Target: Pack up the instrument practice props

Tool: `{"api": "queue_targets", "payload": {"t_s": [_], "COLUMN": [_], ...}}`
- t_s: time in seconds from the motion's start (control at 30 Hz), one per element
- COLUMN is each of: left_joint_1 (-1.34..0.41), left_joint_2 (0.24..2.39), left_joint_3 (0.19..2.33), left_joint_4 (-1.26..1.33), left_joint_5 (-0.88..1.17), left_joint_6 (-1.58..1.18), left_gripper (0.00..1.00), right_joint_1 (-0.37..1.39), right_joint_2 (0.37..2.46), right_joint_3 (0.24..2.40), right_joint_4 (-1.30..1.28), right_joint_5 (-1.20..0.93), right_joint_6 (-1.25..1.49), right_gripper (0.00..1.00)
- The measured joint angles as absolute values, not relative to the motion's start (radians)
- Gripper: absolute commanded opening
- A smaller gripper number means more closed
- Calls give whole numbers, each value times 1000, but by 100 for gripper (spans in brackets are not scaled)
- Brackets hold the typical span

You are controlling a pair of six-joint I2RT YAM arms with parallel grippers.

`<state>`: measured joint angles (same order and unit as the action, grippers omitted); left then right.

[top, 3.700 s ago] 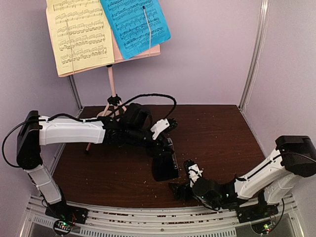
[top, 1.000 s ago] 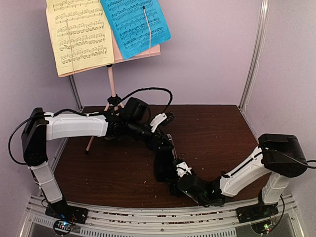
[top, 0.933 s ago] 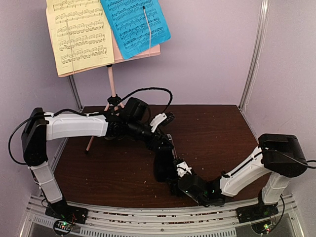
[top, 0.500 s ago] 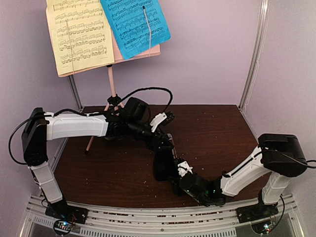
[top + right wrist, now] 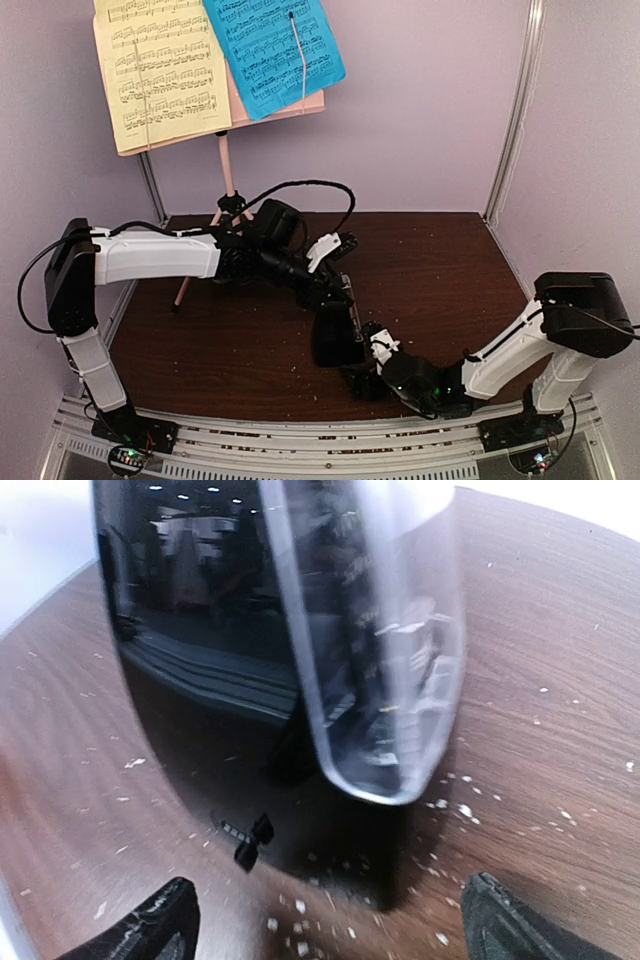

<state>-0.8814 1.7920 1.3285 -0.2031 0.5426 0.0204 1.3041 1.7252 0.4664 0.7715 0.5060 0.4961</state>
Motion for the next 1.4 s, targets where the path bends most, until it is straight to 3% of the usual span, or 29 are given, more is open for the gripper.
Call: {"api": "queue_targets", "payload": {"t_s": [0.4,0.6,0.67,0.9,1.03,1.17,1.4], "left_joint_1": [-954,-984,-991,-1003,-1002,-976,-743], "left_joint_2": [1791,1792,1792,1723,1577,1422,1297], "left_joint_3": [1329,1333,1332,1297,1260,1214,1147], "left_joint_4": [-225,-243,-267,-291,-272,-200,-109], "left_joint_5": [512,461,448,398,374,375,426], "left_joint_6": [193,211,212,167,140,109,25], "left_gripper": [51,80,84,90,97,98,98], "right_joint_1": [1304,1304,1304,1304,1291,1246,1041], "right_joint_2": [1430,1331,1310,1201,1089,976,903], "right_joint_3": [260,227,221,218,221,252,466], "right_joint_4": [841,816,815,767,713,630,416], "right_joint_5": [433,433,433,434,432,412,198], "right_joint_6": [499,503,504,500,493,478,375], "right_gripper": [100,100,100,100,100,100,100]}}
